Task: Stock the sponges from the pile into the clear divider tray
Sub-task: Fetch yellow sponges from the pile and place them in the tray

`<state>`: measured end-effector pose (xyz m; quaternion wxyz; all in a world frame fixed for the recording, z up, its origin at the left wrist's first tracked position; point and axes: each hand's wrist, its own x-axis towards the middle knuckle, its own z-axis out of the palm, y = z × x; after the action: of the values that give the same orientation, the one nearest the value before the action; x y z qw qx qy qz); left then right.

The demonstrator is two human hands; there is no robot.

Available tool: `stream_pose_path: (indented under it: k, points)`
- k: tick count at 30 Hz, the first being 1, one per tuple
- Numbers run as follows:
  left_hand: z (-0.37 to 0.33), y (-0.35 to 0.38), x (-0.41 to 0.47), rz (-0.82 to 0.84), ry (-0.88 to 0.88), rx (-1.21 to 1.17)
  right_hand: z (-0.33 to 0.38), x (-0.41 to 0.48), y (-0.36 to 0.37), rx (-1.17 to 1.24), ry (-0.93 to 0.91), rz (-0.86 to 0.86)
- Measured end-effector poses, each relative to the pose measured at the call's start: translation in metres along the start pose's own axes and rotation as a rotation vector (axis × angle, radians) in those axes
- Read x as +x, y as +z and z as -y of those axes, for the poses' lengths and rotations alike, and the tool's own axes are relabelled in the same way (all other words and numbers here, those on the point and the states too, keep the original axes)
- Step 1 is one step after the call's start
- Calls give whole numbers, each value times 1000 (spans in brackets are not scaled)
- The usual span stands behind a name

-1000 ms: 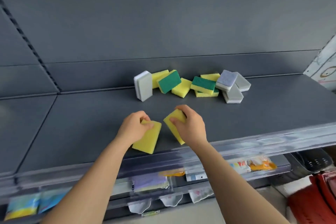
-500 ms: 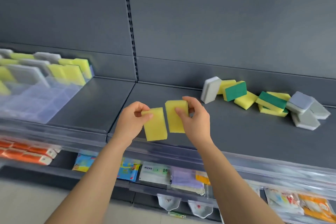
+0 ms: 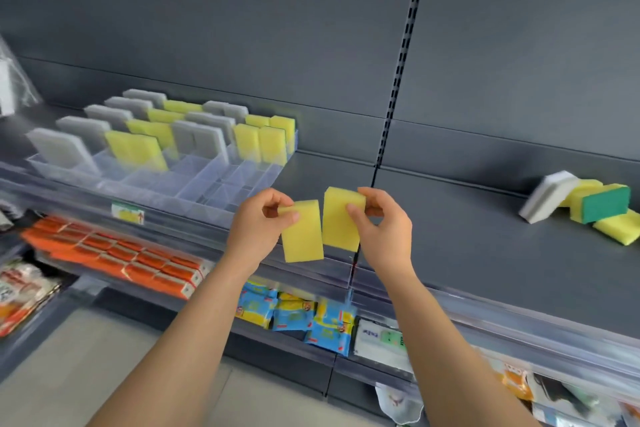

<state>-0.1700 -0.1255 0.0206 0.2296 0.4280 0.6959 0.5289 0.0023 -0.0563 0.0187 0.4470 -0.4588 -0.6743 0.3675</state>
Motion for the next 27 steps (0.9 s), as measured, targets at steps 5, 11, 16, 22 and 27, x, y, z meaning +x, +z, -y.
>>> stream_pose_path:
  k: [5, 11, 16, 22, 27]
  points:
    - [16, -49, 24, -45, 17, 9, 24, 8, 51, 11, -7, 28]
    - [30, -86, 62, -100, 13, 0, 42, 40, 100, 30, -21, 46]
    - [37, -102, 106, -152, 50, 26, 45, 80, 136, 42, -54, 49]
    - [39, -115, 158, -223, 105, 80, 45, 128, 174, 77, -60, 36]
    - [43, -120, 188, -239, 147, 135, 39, 151, 195, 41, -46, 35]
